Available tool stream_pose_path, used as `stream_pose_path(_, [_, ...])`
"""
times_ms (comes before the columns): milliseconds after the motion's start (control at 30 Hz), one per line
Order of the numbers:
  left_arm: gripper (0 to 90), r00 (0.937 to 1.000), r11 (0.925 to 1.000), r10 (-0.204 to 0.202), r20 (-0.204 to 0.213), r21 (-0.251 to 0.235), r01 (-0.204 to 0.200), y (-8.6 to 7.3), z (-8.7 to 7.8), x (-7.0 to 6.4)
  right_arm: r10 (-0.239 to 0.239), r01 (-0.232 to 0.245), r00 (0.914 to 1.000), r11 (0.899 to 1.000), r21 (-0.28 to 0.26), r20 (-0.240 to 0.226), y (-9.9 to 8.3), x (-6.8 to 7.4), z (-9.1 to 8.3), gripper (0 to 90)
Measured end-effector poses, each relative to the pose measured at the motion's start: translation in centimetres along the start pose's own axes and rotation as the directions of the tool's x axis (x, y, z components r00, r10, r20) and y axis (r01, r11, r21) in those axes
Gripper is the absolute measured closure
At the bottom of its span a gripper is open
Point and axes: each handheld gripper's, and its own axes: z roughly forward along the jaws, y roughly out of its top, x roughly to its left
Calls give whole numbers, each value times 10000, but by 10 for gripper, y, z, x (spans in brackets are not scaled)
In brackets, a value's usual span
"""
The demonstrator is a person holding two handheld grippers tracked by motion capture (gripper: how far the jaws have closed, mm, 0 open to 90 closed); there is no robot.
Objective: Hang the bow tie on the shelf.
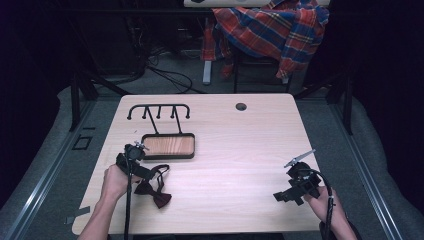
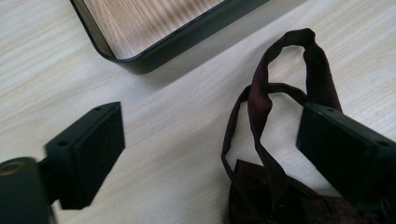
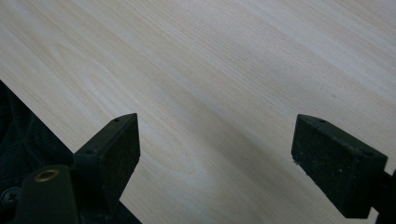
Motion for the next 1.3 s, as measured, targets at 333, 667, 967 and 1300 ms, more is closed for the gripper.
stream_pose_path(333, [351, 9993, 9986, 380, 52, 379, -381, 8, 10, -8, 133, -133, 9999, 9998, -131, 0, -1, 0, 1, 152])
stream_pose_path(667, [629, 9951, 9922, 984, 76, 764, -987, 8, 18, -15, -3, 3, 10000, 10000, 55, 87, -1, 0, -1, 153])
stream_pose_path(967, [786, 9903, 9862, 1387, 105, 900, -1391, 9, 21, -21, 91, -93, 9998, 9999, 104, 191, -1, -1, -1, 153])
stream_pose_path(1300, [882, 9862, 9822, 1653, 127, 879, -1658, 8, 20, -24, 47, -50, 9998, 9999, 122, 199, -2, -1, -2, 153])
